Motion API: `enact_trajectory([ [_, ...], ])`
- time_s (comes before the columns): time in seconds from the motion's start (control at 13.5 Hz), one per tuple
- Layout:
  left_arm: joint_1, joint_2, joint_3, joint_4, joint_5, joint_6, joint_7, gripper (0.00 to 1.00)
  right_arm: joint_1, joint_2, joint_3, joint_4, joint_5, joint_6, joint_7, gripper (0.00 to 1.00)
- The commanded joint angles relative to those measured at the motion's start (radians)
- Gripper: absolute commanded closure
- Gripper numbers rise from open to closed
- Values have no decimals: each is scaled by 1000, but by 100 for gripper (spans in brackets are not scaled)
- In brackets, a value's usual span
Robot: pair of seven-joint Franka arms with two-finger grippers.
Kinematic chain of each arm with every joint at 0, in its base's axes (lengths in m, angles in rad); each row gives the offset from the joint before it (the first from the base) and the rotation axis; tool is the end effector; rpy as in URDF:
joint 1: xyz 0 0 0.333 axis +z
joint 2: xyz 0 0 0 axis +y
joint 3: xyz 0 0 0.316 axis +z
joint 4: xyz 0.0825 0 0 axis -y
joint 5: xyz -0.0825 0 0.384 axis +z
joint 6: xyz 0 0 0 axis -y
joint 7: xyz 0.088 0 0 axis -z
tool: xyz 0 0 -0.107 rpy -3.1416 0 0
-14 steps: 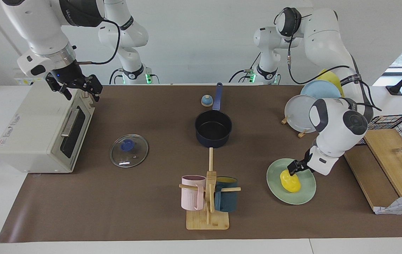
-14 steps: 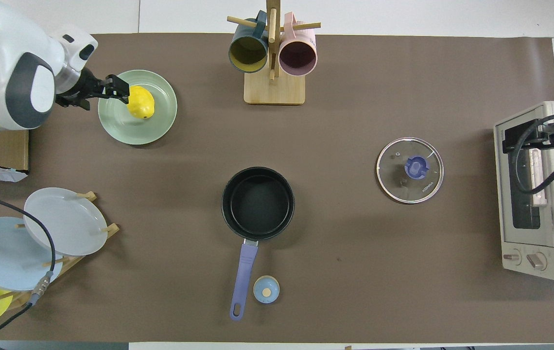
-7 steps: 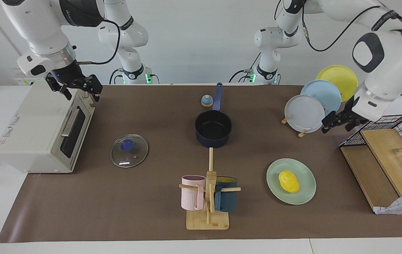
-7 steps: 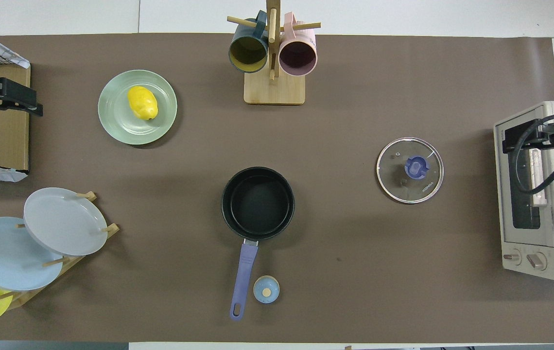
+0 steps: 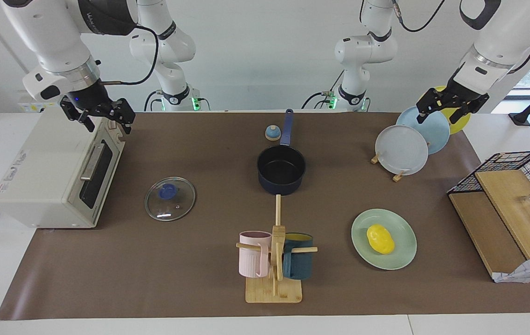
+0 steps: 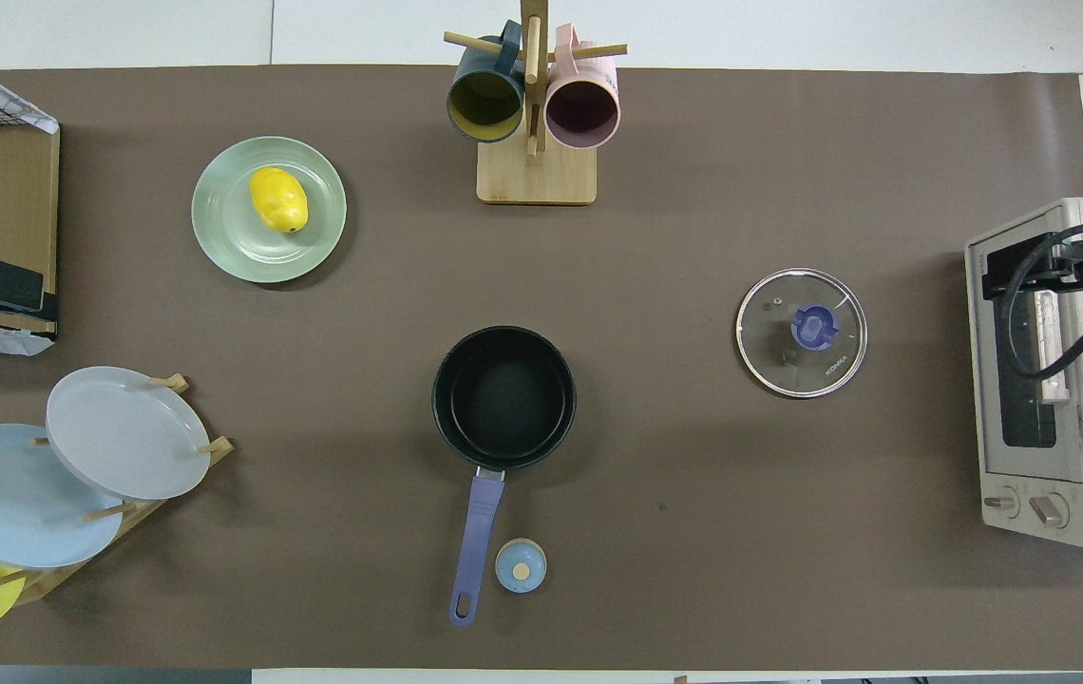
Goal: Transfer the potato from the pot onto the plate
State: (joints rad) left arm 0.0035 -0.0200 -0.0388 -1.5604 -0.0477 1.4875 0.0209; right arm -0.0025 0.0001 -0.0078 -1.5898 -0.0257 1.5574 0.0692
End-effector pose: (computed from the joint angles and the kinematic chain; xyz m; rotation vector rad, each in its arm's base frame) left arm 0.5392 -0.0247 0.6333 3.0927 -0.0911 -0.0824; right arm 0.5525 -0.0085 0.6144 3.1121 -0.1237 -0.0494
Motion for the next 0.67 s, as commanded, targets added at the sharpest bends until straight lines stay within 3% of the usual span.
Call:
enact_trajectory([
  [0.0, -49, -5, 10, 12, 15, 10, -18, 0, -14, -11, 11, -9, 10, -3, 1, 0],
  [0.3, -51, 20, 7, 101, 58, -56, -18, 0, -14, -12, 11, -9, 10, -3, 1, 0],
  [0.59, -45, 14, 2, 59, 58, 36, -22, 0, -14, -12, 11, -9, 10, -2, 1, 0],
])
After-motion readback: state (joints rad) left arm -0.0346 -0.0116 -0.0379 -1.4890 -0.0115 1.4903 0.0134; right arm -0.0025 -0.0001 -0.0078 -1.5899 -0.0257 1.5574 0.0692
